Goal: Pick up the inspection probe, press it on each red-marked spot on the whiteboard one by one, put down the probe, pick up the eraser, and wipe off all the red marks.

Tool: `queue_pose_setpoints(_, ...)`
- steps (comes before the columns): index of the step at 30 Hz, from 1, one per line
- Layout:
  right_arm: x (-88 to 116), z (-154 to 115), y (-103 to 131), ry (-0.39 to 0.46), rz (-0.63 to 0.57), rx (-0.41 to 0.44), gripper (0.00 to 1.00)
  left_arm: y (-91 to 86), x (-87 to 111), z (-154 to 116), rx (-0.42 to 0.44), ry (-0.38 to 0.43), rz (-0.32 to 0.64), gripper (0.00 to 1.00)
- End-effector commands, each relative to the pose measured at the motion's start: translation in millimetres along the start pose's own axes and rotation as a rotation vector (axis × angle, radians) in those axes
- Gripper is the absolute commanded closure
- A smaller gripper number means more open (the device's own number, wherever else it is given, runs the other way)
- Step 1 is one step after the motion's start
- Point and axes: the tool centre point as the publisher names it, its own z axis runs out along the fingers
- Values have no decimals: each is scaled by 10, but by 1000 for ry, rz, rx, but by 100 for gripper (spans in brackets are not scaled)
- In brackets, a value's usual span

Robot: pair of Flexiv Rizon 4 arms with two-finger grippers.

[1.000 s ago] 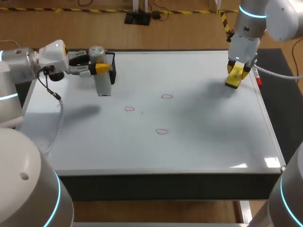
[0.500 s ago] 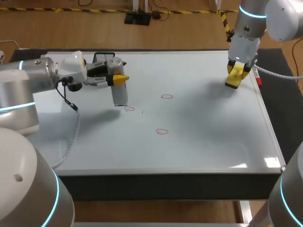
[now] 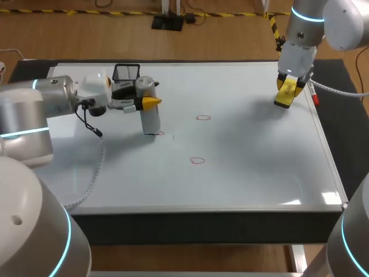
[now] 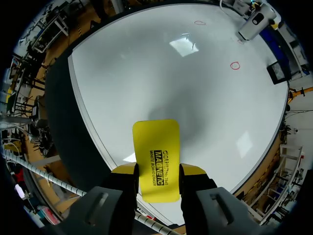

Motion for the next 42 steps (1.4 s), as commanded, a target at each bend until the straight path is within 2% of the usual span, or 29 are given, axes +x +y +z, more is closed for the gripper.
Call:
queue_pose_setpoints(1,2,-8,-5,3,-1,1,100,74,-44,41,12,17,5,100)
queue_pose_setpoints(19,2,-8,-5,3,-1,1,100,169,-74,78,10,16,3,100)
queue_pose_setpoints(42,2,-8,-5,3,-1,1,100,191,-38,82,-3,25,0,100)
